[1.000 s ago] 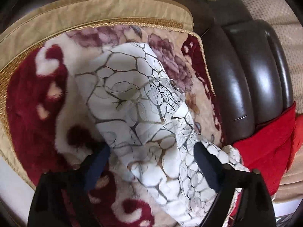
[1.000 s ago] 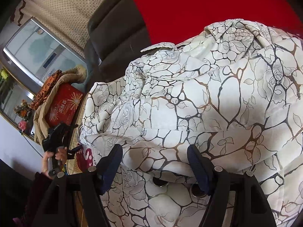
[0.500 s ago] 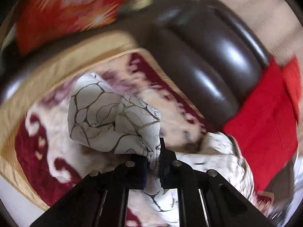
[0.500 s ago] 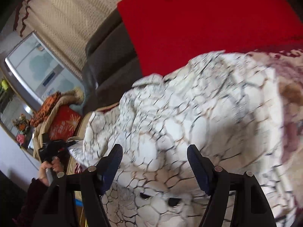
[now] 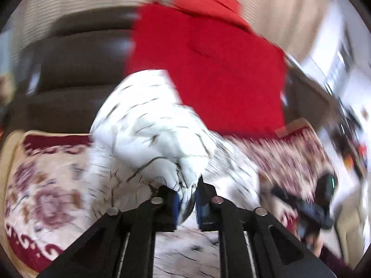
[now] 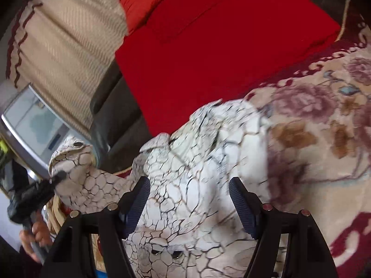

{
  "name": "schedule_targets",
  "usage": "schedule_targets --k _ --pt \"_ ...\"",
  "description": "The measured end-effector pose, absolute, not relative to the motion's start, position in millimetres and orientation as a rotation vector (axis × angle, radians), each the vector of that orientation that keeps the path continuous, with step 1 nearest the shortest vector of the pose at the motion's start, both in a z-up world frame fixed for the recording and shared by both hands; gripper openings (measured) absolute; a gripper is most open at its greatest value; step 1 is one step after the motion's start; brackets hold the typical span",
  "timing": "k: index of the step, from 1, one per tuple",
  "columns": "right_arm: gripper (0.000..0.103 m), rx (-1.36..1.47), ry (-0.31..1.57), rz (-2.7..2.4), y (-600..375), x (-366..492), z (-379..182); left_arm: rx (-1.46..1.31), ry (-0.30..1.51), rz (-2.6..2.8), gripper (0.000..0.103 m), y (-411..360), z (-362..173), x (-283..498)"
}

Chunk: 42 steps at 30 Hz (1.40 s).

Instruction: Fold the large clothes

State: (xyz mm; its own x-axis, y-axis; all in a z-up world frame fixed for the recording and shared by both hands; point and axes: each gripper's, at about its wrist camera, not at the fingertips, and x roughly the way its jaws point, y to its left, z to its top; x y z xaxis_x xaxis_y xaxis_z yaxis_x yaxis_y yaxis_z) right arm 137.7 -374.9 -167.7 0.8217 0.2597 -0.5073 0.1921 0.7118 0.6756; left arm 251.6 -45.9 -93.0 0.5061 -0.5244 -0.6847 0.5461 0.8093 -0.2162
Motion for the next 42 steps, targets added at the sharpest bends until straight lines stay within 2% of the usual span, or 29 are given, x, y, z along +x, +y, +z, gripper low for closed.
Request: schedule_targets --k 1,2,3,7,9,13,17,22,23,24,25,29,32,35,36,38,39,42 --pt "0.074 0.798 0.62 0.035 -378 136 -167 0.056 0.832 -0.696 0.037 -60 -97 244" --pt "0.075 0.813 0.616 0.03 -383 133 -167 0.08 0.834 -0.73 0.052 -70 -101 237" --pt "0.075 0.829 0.614 0.023 -389 131 -168 0.105 0.821 -0.742 0.063 -77 -103 230" --pt "0.077 0.87 0.617 0.018 -399 125 -170 0.01 0.775 -0.752 0.072 -56 -95 233" --pt "0.078 0.886 0.632 0.026 -395 127 -173 -0.048 0.767 -0.669 0.081 -27 -94 239" --pt "0.08 0.896 0.711 0.063 -383 143 -184 -0.059 0.823 -0.48 0.082 19 -117 268" --pt "0.081 0.86 0.827 0.098 -359 162 -198 -0.079 0.933 -0.332 0.081 55 -166 289" --pt "0.081 0.72 0.929 0.104 -323 174 -211 -0.081 1.047 -0.269 0.081 63 -216 295" --pt "0.077 0.651 0.928 0.105 -313 176 -207 -0.082 1.065 -0.264 0.081 62 -221 297" --pt "0.052 0.6 0.933 0.118 -306 179 -202 -0.09 1.078 -0.263 0.081 62 -226 298" --pt "0.023 0.564 0.939 0.131 -303 183 -199 -0.099 1.078 -0.265 0.081 63 -226 299" --pt "0.021 0.482 0.825 0.146 -302 197 -152 -0.099 0.988 -0.266 0.081 65 -197 303" --pt "0.02 0.478 0.585 0.154 -315 190 -93 -0.096 0.896 -0.271 0.081 62 -170 305" --pt "0.019 0.453 0.406 0.12 -327 181 -73 -0.074 0.852 -0.274 0.081 52 -159 309" --pt "0.019 0.437 0.404 0.119 -332 182 -80 -0.058 0.857 -0.274 0.081 46 -163 311" --pt "0.02 0.439 0.526 0.057 -343 190 -106 -0.048 0.897 -0.285 0.081 38 -177 315" --pt "0.023 0.494 0.617 0.036 -353 192 -131 -0.047 0.932 -0.292 0.081 34 -188 318" --pt "0.023 0.608 0.725 0.043 -366 189 -167 -0.026 1.056 -0.318 0.081 25 -220 323"
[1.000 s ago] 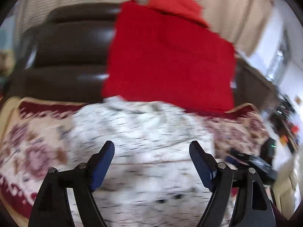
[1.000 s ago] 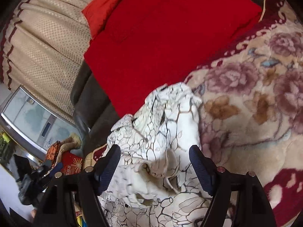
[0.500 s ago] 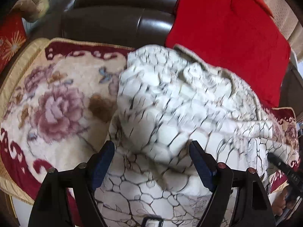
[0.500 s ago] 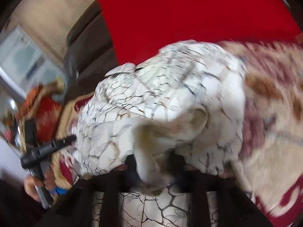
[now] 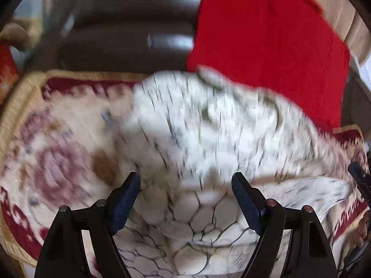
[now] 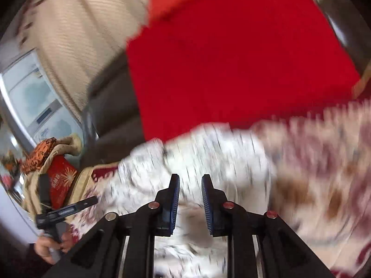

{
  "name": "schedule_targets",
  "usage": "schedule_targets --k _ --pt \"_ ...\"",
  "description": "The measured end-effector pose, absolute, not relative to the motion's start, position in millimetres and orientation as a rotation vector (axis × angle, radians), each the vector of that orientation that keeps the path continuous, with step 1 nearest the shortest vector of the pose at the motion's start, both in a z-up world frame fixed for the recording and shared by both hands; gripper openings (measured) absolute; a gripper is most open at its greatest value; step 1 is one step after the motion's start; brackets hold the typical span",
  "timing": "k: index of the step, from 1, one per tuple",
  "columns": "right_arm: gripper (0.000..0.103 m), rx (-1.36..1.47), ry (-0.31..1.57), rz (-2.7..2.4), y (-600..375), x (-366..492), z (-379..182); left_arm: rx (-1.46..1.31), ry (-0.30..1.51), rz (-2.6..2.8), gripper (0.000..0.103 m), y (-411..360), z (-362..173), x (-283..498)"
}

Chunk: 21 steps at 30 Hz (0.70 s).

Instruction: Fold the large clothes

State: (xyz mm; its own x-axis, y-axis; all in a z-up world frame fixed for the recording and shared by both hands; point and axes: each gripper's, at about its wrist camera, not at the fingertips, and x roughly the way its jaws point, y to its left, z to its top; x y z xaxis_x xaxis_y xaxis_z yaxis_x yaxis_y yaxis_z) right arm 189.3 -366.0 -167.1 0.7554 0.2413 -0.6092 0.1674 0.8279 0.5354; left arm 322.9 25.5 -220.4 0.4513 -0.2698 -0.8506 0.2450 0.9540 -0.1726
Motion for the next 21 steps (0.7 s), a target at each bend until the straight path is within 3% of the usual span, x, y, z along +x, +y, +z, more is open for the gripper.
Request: schedule_targets --k 5,6,7,8,11,13,15,19,21 --pt "0.029 0.637 0.72 0.101 -354 212 -161 0.093 1.125 -0.334 0.082 17 -242 301" --pt "0.047 0.63 0.708 0.114 -350 215 -158 0.1 1.13 -0.338 0.082 18 -243 298" --pt "0.081 0.625 0.704 0.127 -344 219 -156 0.095 1.133 -0.341 0.082 19 -242 296" --pt "0.088 0.617 0.711 0.135 -336 225 -156 0.084 1.135 -0.344 0.081 21 -240 295" --pt "0.082 0.496 0.842 0.175 -304 229 -171 0.042 1.116 -0.346 0.081 27 -226 296" --pt "0.059 0.417 0.931 0.202 -294 220 -186 0.026 1.071 -0.355 0.081 30 -212 298" --pt "0.045 0.361 1.035 0.219 -284 205 -209 0.023 1.033 -0.352 0.081 29 -204 300" --pt "0.038 0.382 1.07 0.235 -293 172 -222 0.063 1.06 -0.337 0.082 20 -212 305" --pt "0.041 0.419 1.07 0.249 -305 167 -212 0.096 1.102 -0.329 0.081 17 -226 305"
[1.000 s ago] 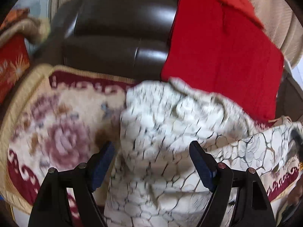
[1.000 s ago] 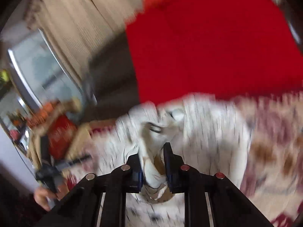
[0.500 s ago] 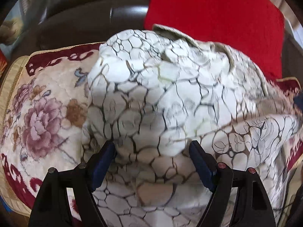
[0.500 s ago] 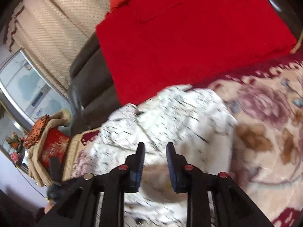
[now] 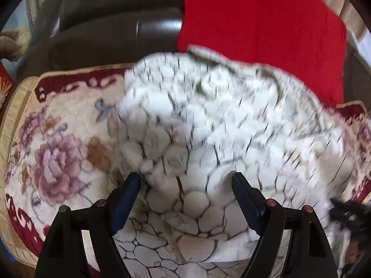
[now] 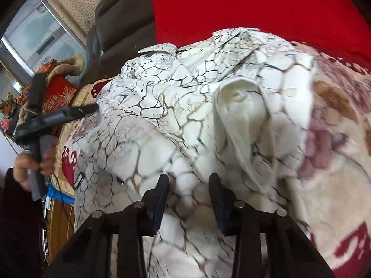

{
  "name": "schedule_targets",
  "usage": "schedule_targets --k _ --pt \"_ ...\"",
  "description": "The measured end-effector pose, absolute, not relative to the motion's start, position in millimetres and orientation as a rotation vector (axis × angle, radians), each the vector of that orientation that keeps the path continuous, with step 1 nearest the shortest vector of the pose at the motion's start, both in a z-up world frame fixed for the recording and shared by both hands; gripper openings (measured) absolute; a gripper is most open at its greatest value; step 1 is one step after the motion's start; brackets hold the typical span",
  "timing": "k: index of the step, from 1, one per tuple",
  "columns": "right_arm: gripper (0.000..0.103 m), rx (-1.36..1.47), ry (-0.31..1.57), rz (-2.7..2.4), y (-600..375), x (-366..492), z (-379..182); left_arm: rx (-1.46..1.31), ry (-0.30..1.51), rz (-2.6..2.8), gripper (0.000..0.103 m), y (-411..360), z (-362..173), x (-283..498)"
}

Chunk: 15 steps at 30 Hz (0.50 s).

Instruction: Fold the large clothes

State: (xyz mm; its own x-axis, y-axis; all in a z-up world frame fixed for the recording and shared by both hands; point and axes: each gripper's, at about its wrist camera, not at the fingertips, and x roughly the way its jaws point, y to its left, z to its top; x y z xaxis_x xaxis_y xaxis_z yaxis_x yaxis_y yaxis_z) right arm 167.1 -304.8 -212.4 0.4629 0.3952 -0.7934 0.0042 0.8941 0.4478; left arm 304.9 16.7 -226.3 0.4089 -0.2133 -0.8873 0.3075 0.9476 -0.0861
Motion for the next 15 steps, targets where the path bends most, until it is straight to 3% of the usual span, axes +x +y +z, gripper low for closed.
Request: schedule_targets --k 2,4,5,12,14,15 --pt "0.049 0.478 1.025 0.242 -319 165 -198 0.113 1.135 -0.331 0.081 16 -238 301" --pt "0.07 0.533 0.938 0.159 -340 164 -185 0.109 1.144 -0.332 0.082 19 -242 297" --pt "0.072 0.549 0.89 0.118 -351 165 -180 0.099 1.145 -0.333 0.082 21 -243 297" --pt "0.071 0.544 0.894 0.098 -359 201 -206 0.064 1.152 -0.317 0.083 29 -245 293" --pt "0.053 0.489 0.922 0.093 -345 211 -209 0.05 1.147 -0.317 0.083 34 -243 294" --pt "0.012 0.462 0.96 0.11 -339 215 -211 0.042 1.139 -0.317 0.083 34 -241 294"
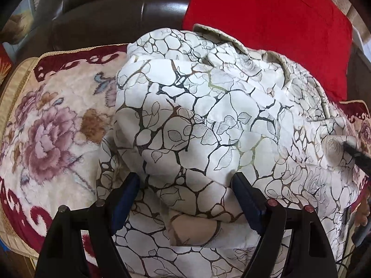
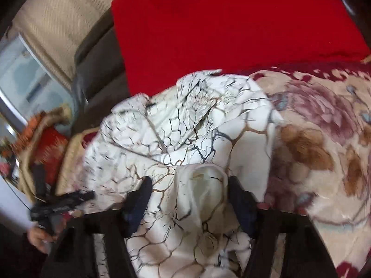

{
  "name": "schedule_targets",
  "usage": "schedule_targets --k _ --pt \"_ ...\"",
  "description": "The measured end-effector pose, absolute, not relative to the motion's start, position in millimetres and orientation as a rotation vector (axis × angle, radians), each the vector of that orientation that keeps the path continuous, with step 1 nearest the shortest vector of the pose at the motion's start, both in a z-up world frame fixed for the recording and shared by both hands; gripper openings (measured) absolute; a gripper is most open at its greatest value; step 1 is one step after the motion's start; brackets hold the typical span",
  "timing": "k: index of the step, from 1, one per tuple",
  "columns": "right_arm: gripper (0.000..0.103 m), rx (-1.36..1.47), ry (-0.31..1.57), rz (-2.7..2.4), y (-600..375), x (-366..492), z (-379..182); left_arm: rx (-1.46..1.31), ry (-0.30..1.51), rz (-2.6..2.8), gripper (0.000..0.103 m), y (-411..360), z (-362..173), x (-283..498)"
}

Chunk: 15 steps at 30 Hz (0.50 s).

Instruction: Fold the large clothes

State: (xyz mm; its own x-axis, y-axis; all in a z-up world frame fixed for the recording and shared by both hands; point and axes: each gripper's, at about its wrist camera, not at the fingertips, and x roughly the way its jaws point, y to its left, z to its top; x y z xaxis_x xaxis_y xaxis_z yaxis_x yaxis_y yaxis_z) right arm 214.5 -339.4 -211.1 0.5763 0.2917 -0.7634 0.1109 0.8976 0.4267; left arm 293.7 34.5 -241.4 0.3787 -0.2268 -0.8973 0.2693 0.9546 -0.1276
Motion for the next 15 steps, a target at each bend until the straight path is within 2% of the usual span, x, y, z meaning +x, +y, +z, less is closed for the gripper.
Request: schedule_targets --k 1,5,8,10,13,15 --pt "0.008 0.445 0.973 0.114 -333 219 -209 0.037 1.129 -0.314 0.083 34 -240 294" --pt "0.007 0.298 0.852 0.073 -320 219 -178 0.002 1.002 -0.295 0.083 44 -213 290" --pt "0.007 0.292 0.787 0.006 -332 224 -166 -0.024 0.954 -0.281 0.083 44 -201 293" --pt "0.007 0.299 0.8 -0.031 -342 234 -178 0.002 0.997 -0.271 0.083 38 -210 300" --pt "0.007 0.349 0.938 -0.063 -358 254 -229 0.05 1.104 -0.251 0.083 27 -244 309" --pt "0.009 0.401 0.916 -0.056 -365 249 -233 0.041 1.108 -0.246 0.084 29 -250 307"
